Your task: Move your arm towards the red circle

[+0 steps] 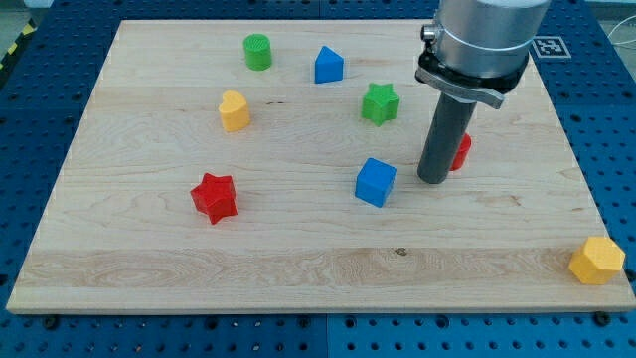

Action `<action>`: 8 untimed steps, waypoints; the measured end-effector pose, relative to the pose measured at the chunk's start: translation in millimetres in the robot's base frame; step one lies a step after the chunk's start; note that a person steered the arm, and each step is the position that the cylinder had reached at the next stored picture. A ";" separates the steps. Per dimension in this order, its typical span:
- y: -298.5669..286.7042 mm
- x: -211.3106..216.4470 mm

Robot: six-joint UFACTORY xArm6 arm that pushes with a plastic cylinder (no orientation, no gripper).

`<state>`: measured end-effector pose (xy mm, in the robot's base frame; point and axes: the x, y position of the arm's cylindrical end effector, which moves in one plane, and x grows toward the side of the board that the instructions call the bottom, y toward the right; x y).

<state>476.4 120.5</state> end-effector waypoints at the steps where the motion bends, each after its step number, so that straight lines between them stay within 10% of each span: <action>1: -8.3 -7.8; 8: 11.9 -39.1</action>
